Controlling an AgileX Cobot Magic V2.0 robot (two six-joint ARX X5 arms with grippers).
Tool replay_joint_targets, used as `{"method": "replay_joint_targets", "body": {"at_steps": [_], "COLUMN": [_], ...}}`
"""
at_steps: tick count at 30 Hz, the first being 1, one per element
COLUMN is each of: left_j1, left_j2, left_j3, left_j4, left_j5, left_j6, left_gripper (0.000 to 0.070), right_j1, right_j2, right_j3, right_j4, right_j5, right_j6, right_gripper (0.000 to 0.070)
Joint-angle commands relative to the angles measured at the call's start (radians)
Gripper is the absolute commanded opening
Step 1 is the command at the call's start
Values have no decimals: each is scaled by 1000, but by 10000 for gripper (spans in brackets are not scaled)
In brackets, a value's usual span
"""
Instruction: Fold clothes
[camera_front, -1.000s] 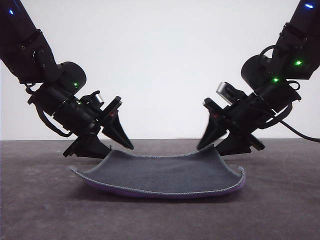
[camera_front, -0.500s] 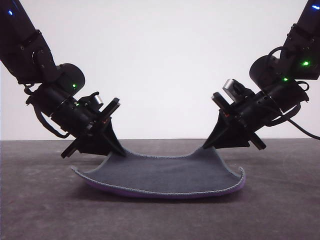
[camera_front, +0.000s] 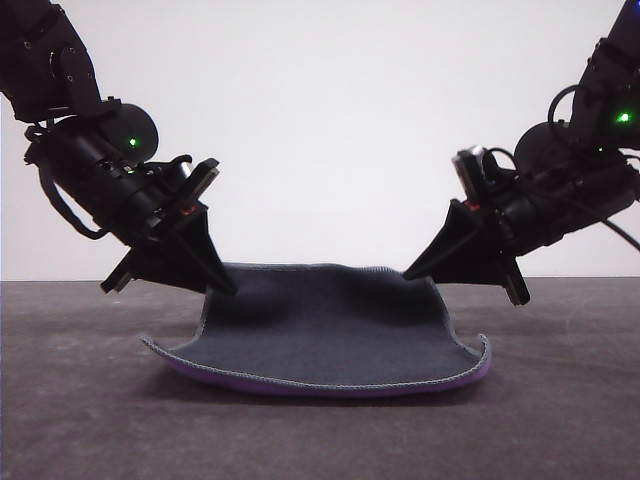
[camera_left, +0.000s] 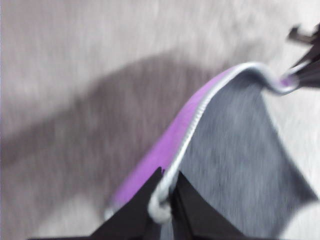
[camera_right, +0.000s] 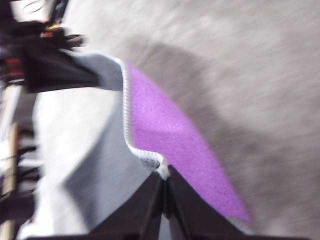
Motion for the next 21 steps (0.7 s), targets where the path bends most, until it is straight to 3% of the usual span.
{"method": "replay_joint_targets", "body": {"at_steps": [1,12,21], "left_j1": [-4,-9,-48], "left_j2": [1,-67,-73], "left_j3": [16,16,16], "left_j4": [-33,-232,-386], "left_j5": [17,20,30], "left_j6": [59,180,251], "left_gripper": [11,17,28], "right_j1": [2,3,2], "right_j2": [-2,-32,-55], "right_j3": [18,18,18], "right_j4": [-36,-352,-523], "right_j5": [-23,-39,-60], "right_j6": [-66,-302,-412], "right_gripper": [6,6,6]}}
